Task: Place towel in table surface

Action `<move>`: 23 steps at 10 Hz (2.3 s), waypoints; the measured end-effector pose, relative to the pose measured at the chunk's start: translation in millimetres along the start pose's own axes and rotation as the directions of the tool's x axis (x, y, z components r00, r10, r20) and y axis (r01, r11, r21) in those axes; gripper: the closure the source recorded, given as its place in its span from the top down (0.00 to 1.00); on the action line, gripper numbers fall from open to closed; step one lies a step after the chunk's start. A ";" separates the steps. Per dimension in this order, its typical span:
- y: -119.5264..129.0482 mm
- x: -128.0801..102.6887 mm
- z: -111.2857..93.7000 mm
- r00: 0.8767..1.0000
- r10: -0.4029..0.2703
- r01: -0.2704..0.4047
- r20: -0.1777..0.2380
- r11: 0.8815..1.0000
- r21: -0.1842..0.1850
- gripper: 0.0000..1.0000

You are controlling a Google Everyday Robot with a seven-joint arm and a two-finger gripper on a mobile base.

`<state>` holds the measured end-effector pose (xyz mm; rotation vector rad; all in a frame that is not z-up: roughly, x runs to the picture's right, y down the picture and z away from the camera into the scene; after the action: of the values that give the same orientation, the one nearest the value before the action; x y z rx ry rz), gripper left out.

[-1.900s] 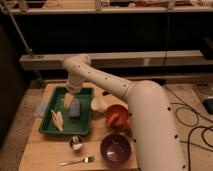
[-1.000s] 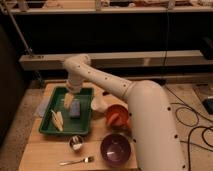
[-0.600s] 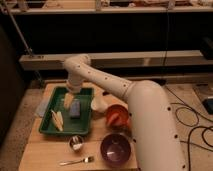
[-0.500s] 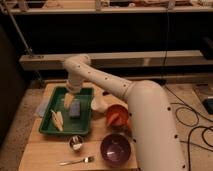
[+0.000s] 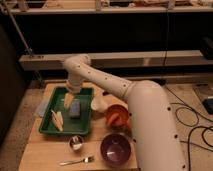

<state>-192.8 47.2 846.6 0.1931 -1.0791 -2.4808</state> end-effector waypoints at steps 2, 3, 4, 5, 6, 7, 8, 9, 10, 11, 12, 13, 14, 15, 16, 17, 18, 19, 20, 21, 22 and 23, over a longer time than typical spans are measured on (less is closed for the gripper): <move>0.0 0.1 -0.1 1.000 -0.001 0.001 0.000 1.000 0.000 0.80; 0.6 0.6 -2.0 1.000 -0.005 0.005 0.002 1.000 -0.004 0.80; 1.4 8.4 -6.9 0.999 -0.035 0.036 0.017 0.999 -0.030 0.80; 1.0 20.9 -13.9 0.998 -0.063 0.064 0.028 0.996 -0.055 0.80; -0.5 35.0 -22.6 0.995 -0.092 0.095 0.040 0.992 -0.080 0.80; -5.2 57.0 -35.1 0.989 -0.135 0.141 0.057 0.984 -0.109 0.80; -17.8 97.9 -52.8 0.976 -0.203 0.212 0.079 0.967 -0.139 0.80; -25.6 121.5 -58.5 0.966 -0.241 0.253 0.089 0.956 -0.152 0.80; -34.7 147.4 -60.7 0.954 -0.286 0.297 0.094 0.942 -0.157 0.80; -40.7 168.8 -62.1 0.942 -0.322 0.333 0.089 0.929 -0.164 0.80; -44.1 178.4 -63.2 0.936 -0.340 0.351 0.091 0.921 -0.167 0.80; -44.5 179.4 -62.8 0.935 -0.342 0.353 0.090 0.921 -0.167 0.80; -41.2 177.0 -63.1 0.937 -0.337 0.349 0.093 0.922 -0.170 0.80; -40.4 176.6 -63.3 0.937 -0.337 0.348 0.094 0.921 -0.172 0.80; -41.3 177.1 -62.4 0.936 -0.338 0.350 0.095 0.921 -0.171 0.80; -45.5 178.1 -59.3 0.934 -0.346 0.356 0.090 0.920 -0.164 0.80; -49.1 175.3 -52.3 0.935 -0.345 0.353 0.076 0.922 -0.158 0.80; -50.7 172.3 -45.4 0.936 -0.344 0.351 0.066 0.924 -0.154 0.80; -57.0 169.1 -29.5 0.937 -0.349 0.350 0.037 0.926 -0.143 0.80; -59.5 160.4 -7.7 0.938 -0.347 0.344 -0.001 0.930 -0.129 0.80; -59.6 155.3 6.9 0.938 -0.346 0.342 -0.015 0.932 -0.120 0.80; -61.4 155.0 19.2 0.938 -0.347 0.343 -0.018 0.933 -0.109 0.80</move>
<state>-357.8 29.9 821.8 0.4296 -0.9646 -2.8240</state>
